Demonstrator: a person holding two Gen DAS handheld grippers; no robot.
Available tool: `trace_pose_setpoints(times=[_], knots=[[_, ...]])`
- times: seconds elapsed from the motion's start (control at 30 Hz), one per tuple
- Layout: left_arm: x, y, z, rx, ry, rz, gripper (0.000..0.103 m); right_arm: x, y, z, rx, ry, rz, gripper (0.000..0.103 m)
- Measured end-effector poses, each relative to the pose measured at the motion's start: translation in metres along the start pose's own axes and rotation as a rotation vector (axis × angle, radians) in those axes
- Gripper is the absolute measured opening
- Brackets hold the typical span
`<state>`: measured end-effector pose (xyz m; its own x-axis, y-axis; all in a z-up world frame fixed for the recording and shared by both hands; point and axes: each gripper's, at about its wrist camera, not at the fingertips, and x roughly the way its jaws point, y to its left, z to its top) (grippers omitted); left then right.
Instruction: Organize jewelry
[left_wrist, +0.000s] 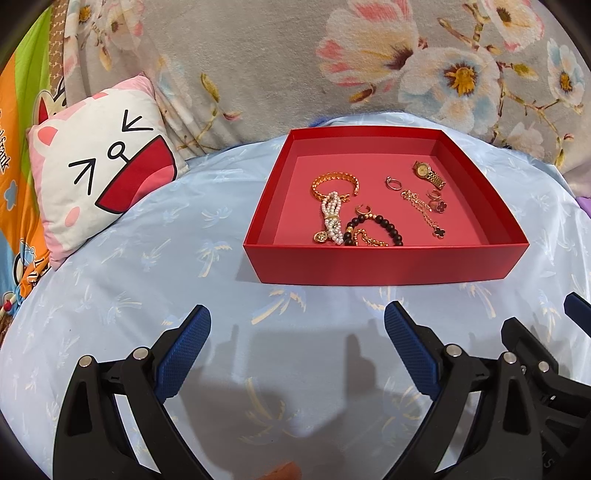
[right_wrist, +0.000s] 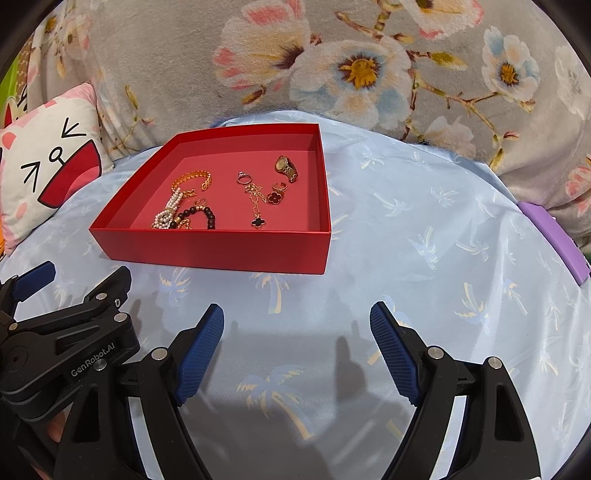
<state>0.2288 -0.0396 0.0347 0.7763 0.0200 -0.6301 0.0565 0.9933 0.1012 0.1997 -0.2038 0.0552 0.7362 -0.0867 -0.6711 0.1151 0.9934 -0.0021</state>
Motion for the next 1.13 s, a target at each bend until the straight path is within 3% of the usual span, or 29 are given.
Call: trace_pose_setpoints(times=[0.67,1.13], knots=[[0.0049,0.0,0.0001,-0.004,0.02,-0.027,0.093,0.0004,0.0022,-0.001,-0.003,0.0,-0.003,0.08],[0.0006,-0.0028,-0.0004,0.011,-0.002,0.007,0.091,0.0002,-0.0002,0.0007,-0.003,0.001,-0.008,0.08]])
